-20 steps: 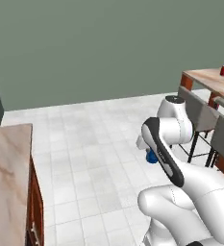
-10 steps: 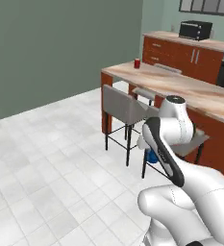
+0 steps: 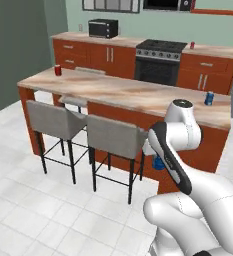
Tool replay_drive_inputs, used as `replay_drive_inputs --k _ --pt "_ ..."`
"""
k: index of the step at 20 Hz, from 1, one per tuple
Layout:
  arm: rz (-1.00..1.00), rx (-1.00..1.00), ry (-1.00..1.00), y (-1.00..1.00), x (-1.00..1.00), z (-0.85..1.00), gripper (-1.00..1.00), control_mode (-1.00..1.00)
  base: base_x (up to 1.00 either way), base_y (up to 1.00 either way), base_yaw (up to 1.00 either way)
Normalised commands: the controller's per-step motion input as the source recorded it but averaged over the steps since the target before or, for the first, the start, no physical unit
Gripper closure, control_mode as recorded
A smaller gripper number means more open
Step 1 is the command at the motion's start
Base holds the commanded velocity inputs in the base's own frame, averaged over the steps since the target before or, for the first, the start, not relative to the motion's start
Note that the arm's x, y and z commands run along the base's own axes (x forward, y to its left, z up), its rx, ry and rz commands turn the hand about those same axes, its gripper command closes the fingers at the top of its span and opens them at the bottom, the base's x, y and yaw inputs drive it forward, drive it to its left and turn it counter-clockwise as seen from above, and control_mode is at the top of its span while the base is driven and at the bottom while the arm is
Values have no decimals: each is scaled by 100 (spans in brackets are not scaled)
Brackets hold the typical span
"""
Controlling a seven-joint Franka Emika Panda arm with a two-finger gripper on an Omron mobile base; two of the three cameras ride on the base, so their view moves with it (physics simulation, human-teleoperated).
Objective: Four empty soda cans are scattered around the kitchen. Gather all the cans and cluster them next to the stove for recycling.
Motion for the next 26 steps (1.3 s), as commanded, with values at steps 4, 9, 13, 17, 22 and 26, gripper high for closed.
replay_drive_inputs --k 4,9,13,17,22,26 --pt "0 0 0 0 0 0 100 100 3 -35 -66" --pt "0 0 0 0 0 0 100 100 12 -52 -57" --pt "0 0 0 0 0 0 100 100 24 -76 -39" --pt "0 0 0 0 0 0 100 100 45 -91 -23" --pt "0 0 0 0 0 0 100 100 63 -98 -9" --pt "0 0 0 0 0 0 100 100 81 -99 0"
